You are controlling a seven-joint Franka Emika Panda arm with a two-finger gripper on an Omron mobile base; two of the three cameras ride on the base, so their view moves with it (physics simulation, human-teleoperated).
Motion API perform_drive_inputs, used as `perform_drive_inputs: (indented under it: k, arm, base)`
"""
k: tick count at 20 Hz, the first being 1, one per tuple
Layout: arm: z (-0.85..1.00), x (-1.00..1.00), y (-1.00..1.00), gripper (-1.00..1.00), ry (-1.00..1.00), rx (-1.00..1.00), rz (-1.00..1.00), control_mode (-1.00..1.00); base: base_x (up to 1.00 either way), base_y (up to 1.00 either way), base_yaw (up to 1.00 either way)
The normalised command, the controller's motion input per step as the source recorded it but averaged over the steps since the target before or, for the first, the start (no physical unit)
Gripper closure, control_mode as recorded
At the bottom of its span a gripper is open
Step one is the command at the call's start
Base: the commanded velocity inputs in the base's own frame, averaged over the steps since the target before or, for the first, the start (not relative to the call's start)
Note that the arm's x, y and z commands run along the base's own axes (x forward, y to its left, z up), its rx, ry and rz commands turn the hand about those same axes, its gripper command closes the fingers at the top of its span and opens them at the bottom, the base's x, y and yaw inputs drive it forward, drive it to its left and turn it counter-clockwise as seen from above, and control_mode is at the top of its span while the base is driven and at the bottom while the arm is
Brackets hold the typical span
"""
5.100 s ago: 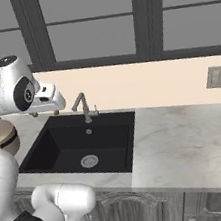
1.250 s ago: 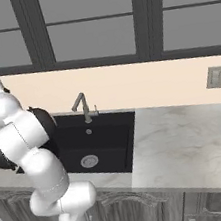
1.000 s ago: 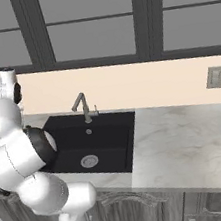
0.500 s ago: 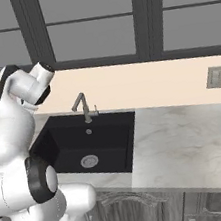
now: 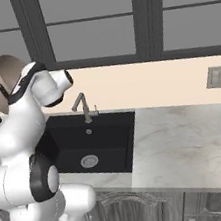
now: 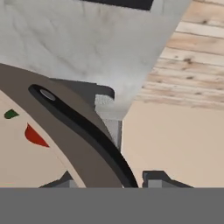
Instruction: Dump the bell pepper from the pot into the sink. Then turn on the water and wash the bell pepper. Then turn off the water and put the bell pepper back in the pot.
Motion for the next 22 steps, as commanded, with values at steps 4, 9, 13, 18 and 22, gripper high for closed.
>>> perform_drive_inputs:
  k: [4,9,13,18,22]
  arm:
    - [0.0,0.79,0.0,1.0,0.34,0.17,-0.11,-1.0]
    - [0.49,0.13,0.0,1.0,0.11,0.13,-0.06,-1.0]
    - [0.65,0.0,0.0,1.0,0.05,0.12,-0.06,-1.0]
    - [0.32,0.14,0.0,1.0,0.16,0.09,-0.1,-1.0]
    - [0.0,0.59,-0.02,1.0,0.27,0.06,-0.12,-1.0]
  base:
    - [0.0,0.0,0.0]
    - [0.0,0.0,0.0]
    - [0.0,0.0,0.0]
    - [0.0,0.0,0.0]
    - [0.0,0.0,0.0]
